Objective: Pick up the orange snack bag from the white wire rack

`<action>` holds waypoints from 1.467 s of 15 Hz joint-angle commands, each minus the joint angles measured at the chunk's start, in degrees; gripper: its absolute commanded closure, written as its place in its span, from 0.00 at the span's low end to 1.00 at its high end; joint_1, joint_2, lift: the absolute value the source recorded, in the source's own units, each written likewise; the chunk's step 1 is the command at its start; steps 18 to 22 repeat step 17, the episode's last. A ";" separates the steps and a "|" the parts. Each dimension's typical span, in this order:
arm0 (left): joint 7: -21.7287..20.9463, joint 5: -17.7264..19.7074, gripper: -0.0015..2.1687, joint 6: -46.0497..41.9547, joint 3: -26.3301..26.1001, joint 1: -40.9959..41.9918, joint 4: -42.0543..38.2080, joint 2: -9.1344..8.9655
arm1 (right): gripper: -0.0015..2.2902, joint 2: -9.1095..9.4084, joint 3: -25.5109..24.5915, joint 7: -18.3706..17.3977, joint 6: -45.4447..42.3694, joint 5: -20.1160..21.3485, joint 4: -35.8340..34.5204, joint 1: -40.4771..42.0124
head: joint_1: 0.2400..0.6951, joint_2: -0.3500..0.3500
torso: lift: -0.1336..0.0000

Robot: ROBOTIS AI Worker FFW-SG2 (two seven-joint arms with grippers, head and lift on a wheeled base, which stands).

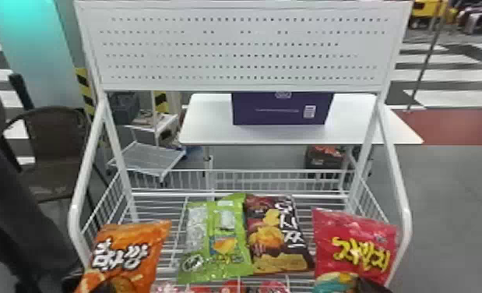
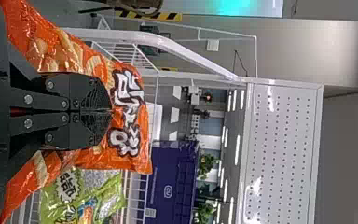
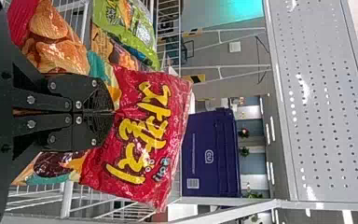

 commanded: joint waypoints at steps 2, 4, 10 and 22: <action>0.00 -0.08 0.79 0.00 -0.01 0.00 -0.10 0.00 | 0.97 -0.12 0.00 0.01 0.00 0.00 -0.04 0.00 | 0.57 0.50 | 1.00; 0.00 -0.08 0.79 0.00 -0.01 -0.09 -0.10 0.00 | 0.97 -0.12 0.00 0.01 0.00 0.00 -0.04 -0.09 | 0.57 0.50 | 1.00; 0.09 -1.04 0.79 0.35 -0.36 -0.26 -0.19 -0.18 | 0.97 -0.12 0.00 0.01 0.00 0.00 0.14 -0.44 | 0.57 0.50 | 1.00; 0.09 -1.04 0.79 0.70 -0.18 -0.35 -0.80 -0.18 | 0.97 -0.12 -0.53 0.01 -0.17 0.00 0.23 -0.44 | 0.57 0.50 | 1.00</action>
